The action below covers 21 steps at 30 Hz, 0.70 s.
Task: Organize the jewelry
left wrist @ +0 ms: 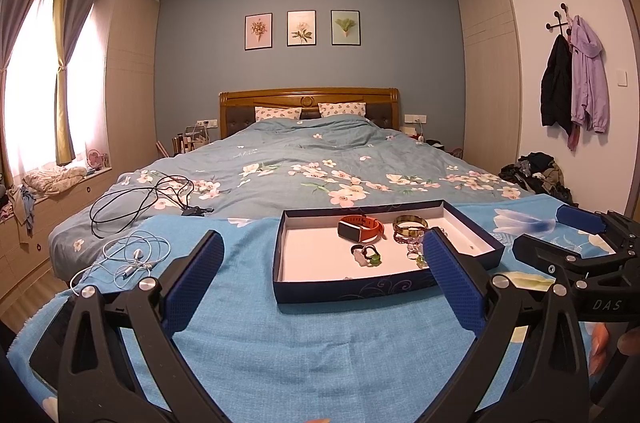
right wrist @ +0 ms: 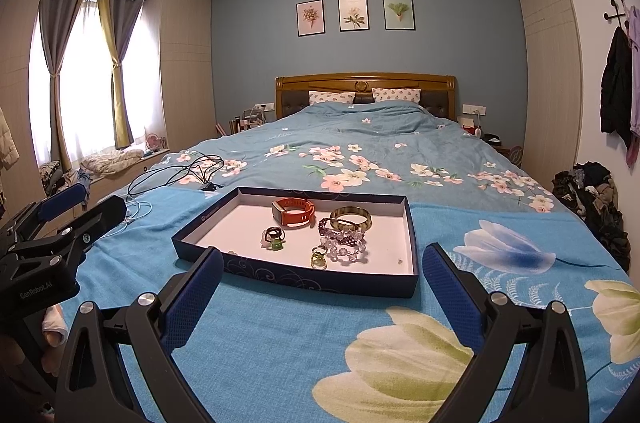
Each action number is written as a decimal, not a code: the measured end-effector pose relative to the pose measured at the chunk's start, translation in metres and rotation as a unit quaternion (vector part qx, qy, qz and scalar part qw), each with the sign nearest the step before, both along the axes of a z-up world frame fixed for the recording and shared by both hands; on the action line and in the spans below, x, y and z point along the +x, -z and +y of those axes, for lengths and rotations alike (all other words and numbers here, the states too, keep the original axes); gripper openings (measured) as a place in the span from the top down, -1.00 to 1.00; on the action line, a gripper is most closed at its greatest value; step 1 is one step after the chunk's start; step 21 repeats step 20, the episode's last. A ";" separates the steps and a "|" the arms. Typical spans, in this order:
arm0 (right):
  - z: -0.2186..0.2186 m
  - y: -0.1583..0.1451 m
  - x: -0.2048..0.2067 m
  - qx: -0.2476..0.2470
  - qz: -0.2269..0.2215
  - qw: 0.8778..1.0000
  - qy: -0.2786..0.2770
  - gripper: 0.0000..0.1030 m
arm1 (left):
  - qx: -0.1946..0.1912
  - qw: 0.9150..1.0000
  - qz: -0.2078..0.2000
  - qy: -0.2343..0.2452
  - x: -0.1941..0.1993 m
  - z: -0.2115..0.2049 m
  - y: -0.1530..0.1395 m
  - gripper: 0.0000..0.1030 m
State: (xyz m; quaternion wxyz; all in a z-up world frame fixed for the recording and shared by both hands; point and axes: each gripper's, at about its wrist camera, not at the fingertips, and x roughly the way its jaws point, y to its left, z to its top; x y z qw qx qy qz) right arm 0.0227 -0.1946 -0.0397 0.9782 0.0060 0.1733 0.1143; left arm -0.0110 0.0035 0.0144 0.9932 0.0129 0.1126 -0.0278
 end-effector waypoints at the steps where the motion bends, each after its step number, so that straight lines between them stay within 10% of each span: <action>1: 0.000 0.000 0.000 0.000 0.000 1.000 0.000 -0.87 | 0.001 1.000 0.001 0.000 0.000 0.000 0.000 -0.90; 21: -0.035 0.019 0.032 -0.036 0.086 0.995 0.036 -0.87 | -0.004 0.998 0.063 -0.003 0.026 0.013 0.012 -0.90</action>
